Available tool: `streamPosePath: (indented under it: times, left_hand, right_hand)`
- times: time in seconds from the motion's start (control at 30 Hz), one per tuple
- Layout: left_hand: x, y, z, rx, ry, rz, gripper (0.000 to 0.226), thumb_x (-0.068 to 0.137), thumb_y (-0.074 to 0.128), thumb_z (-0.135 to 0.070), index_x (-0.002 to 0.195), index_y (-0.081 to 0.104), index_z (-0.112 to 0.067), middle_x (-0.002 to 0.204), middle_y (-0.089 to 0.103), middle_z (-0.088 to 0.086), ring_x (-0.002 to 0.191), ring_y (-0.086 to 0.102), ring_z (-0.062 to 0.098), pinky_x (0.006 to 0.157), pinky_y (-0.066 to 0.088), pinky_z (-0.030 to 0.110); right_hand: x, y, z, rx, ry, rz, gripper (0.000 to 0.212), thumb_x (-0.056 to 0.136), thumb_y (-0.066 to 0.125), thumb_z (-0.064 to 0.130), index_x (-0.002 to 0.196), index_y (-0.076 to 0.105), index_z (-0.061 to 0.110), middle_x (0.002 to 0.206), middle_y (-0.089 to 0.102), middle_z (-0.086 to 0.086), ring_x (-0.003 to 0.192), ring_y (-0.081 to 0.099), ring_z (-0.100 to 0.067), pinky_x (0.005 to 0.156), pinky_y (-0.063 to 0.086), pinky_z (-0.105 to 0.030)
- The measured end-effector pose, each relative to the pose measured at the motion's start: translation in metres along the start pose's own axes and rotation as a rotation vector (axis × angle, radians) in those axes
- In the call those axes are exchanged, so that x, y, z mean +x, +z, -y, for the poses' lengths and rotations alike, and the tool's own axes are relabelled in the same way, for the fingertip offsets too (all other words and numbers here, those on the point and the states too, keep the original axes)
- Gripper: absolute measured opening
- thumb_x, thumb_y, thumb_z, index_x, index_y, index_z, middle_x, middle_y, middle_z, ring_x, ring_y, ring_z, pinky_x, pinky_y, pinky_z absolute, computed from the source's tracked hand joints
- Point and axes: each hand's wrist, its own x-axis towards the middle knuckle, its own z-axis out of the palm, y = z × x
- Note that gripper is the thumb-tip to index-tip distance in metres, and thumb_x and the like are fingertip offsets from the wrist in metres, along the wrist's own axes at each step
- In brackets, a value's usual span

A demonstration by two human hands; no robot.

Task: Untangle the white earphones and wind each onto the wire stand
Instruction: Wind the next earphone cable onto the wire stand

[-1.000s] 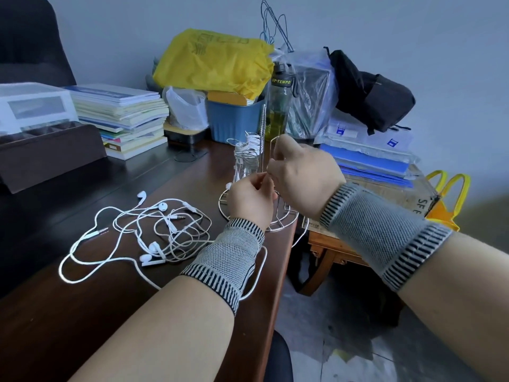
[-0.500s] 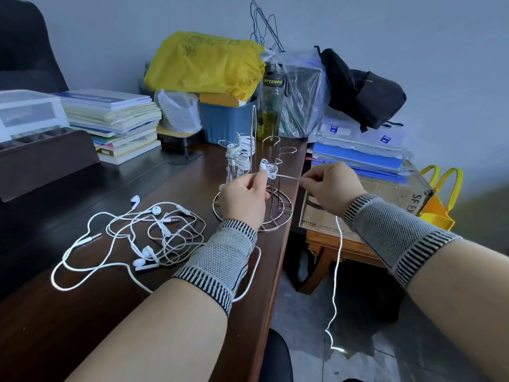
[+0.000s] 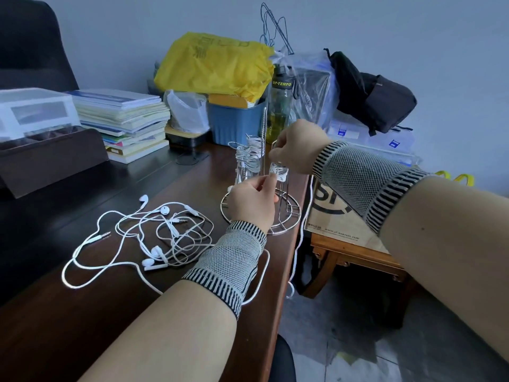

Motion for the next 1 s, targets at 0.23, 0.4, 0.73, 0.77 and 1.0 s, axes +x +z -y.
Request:
streamPosePath:
  times: [0.23, 0.4, 0.73, 0.77, 1.0]
  left_hand:
    - [0.003, 0.000, 0.002, 0.049, 0.001, -0.034, 0.043, 0.089, 0.058, -0.014, 0.047, 0.054, -0.021, 0.049, 0.059, -0.007, 0.041, 0.044, 0.007, 0.055, 0.038, 0.024]
    - [0.001, -0.001, 0.001, 0.056, 0.018, -0.001, 0.041, 0.091, 0.059, -0.010, 0.052, 0.056, -0.019, 0.040, 0.050, -0.011, 0.042, 0.045, 0.000, 0.045, 0.029, 0.013]
    - [-0.003, -0.003, 0.000, 0.031, 0.029, -0.008, 0.035, 0.091, 0.057, -0.025, 0.057, 0.064, -0.022, 0.047, 0.061, -0.010, 0.039, 0.041, 0.004, 0.071, 0.052, 0.042]
    - [-0.004, -0.003, 0.000, 0.027, 0.015, -0.007, 0.039, 0.091, 0.057, -0.028, 0.052, 0.060, -0.023, 0.044, 0.059, -0.012, 0.040, 0.041, 0.004, 0.075, 0.053, 0.045]
    - [0.000, -0.001, 0.002, 0.015, 0.017, -0.023, 0.043, 0.090, 0.061, -0.037, 0.050, 0.058, -0.023, 0.041, 0.055, -0.012, 0.036, 0.042, 0.003, 0.057, 0.041, 0.025]
  right_hand:
    - [-0.026, 0.009, 0.013, -0.336, -0.347, -0.046, 0.023, 0.092, 0.050, 0.023, 0.094, 0.072, 0.018, 0.098, 0.057, -0.001, 0.083, 0.056, -0.017, 0.068, 0.045, -0.029]
    - [-0.041, 0.029, -0.002, -0.392, -0.446, -0.251, 0.006, 0.084, 0.065, 0.014, 0.080, 0.068, 0.011, 0.089, 0.048, -0.006, 0.060, 0.044, -0.022, 0.051, 0.035, -0.029]
    - [-0.065, 0.051, -0.055, 0.277, 0.061, -0.239, 0.014, 0.092, 0.061, 0.022, 0.091, 0.074, 0.015, 0.077, 0.066, 0.003, 0.065, 0.055, -0.009, 0.065, 0.042, -0.021]
    - [-0.063, 0.050, -0.058, 0.323, 0.104, -0.215, 0.015, 0.092, 0.061, 0.024, 0.089, 0.073, 0.016, 0.072, 0.064, 0.005, 0.060, 0.054, -0.007, 0.063, 0.042, -0.021]
    - [-0.044, 0.032, -0.054, 0.416, 0.313, -0.180, 0.030, 0.089, 0.064, 0.033, 0.065, 0.061, 0.014, 0.055, 0.055, 0.001, 0.052, 0.051, -0.013, 0.054, 0.044, -0.024]
